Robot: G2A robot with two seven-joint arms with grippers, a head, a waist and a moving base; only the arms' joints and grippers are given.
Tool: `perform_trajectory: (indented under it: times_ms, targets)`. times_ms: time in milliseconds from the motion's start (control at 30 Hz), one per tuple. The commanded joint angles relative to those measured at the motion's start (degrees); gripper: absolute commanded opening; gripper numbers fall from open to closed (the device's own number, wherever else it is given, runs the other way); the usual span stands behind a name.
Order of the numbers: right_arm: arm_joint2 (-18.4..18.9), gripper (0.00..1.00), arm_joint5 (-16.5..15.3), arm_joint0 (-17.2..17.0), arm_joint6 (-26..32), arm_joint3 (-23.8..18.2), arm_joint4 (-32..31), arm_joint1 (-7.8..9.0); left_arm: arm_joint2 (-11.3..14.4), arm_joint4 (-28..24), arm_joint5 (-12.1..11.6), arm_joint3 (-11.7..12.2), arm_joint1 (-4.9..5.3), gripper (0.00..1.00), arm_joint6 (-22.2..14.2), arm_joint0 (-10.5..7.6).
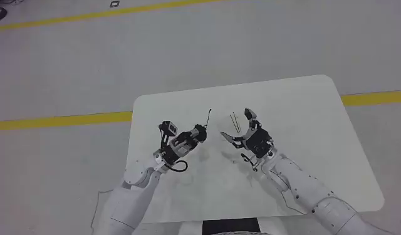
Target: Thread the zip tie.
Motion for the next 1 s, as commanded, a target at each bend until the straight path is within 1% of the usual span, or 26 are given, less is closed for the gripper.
perform_trajectory:
  times_ms: [0,100,167,200,233,267,300,333,400,533,567,600,700,733,967]
  targets:
    - [0.0,1.00,0.0,0.0,0.0,0.0,0.0,0.00,0.0,0.0,0.0,0.0,-0.01,0.00,0.1,0.02]
    - [0.0,1.00,0.0,0.0,0.0,0.0,0.0,0.00,0.0,0.0,0.0,0.0,-0.01,0.00,0.1,0.02]
    - [0.0,1.00,0.9,0.0,1.4,0.1,-1.7,0.02,0.0,-0.2,0.1,0.0,-0.04,0.00,0.8,-0.02]
    - [-0.2,1.00,1.4,0.0,1.5,-0.6,-3.8,0.02,0.0,-1.1,0.2,0.1,-0.13,0.00,2.1,0.03]
    - [-0.3,1.00,1.5,-0.3,0.8,-0.8,-4.3,-0.01,0.1,-2.9,0.6,0.0,-0.21,0.00,2.1,0.10]
    - [-0.3,1.00,1.5,-0.5,0.5,-0.8,-4.9,-0.03,0.2,-4.9,1.0,0.1,-0.27,0.00,1.5,0.10]
    - [-0.5,1.00,1.7,-0.4,0.4,-0.7,-7.1,-0.02,0.1,-6.9,1.5,0.5,-0.29,0.00,0.5,-0.01]
    - [-0.7,1.00,1.9,-0.4,0.3,-0.7,-8.5,-0.04,-0.1,-7.5,1.8,0.8,-0.26,0.00,-0.1,-0.15]
    - [-1.1,1.00,1.3,-0.3,0.3,-0.5,-10.1,-0.13,-0.2,-8.7,2.0,1.1,-0.26,0.00,-0.8,-0.23]
    - [-1.9,1.00,0.6,0.4,-1.7,0.3,-12.3,-0.52,0.1,-13.8,3.9,1.7,-0.37,0.00,-3.8,-0.54]
    - [-2.1,1.00,0.3,0.6,-2.0,0.5,-12.9,-0.63,0.2,-14.5,4.0,1.9,-0.41,0.00,-4.1,-0.64]
    - [-2.4,1.00,0.2,0.8,-2.2,0.7,-13.2,-0.76,0.2,-14.6,4.0,2.1,-0.43,0.00,-4.2,-0.77]
    - [-3.0,1.00,1.5,1.2,-2.3,0.7,-14.3,-1.23,0.9,-16.5,4.4,2.6,-0.60,0.00,-4.9,-0.98]
    - [-2.8,1.00,2.8,1.2,-1.4,1.0,-14.5,-1.34,1.0,-16.5,4.5,2.8,-0.61,0.00,-5.2,-1.15]
    - [-2.8,1.00,2.6,1.2,-1.6,0.8,-14.5,-1.36,1.0,-16.0,4.4,2.9,-0.59,0.00,-5.2,-1.25]
